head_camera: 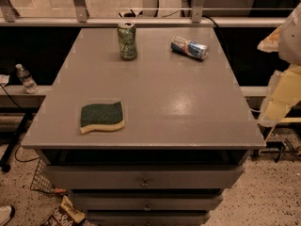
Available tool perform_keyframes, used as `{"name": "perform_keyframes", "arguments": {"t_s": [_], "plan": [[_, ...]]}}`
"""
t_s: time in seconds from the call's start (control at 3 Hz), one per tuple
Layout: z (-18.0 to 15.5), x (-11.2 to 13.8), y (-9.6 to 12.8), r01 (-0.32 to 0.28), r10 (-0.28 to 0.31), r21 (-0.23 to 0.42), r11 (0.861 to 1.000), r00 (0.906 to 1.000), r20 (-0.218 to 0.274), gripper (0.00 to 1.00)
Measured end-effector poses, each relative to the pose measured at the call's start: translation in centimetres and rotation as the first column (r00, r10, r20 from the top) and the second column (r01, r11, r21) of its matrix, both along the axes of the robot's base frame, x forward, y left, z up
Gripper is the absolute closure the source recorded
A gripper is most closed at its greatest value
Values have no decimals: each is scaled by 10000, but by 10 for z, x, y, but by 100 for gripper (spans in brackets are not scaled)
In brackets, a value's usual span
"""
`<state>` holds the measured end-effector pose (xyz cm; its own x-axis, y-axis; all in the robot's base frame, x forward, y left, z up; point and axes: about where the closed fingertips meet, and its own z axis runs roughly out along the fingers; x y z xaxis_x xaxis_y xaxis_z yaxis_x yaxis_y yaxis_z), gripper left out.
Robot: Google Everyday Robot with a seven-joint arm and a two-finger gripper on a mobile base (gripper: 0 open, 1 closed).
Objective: Move green can near sponge
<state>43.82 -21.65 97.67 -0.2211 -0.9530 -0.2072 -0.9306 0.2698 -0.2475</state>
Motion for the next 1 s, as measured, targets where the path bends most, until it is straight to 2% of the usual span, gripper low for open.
{"name": "perform_keyframes", "arguments": {"t_s": [0.33, 0.67, 1.0], "plan": [[0, 0, 0, 4, -4, 5, 10000, 10000, 6, 0], [-6, 15, -2, 386, -412, 578, 9976, 9982, 446, 0], [-15, 83, -14, 1166, -1601, 2721, 9552, 9766, 1437, 0]]}}
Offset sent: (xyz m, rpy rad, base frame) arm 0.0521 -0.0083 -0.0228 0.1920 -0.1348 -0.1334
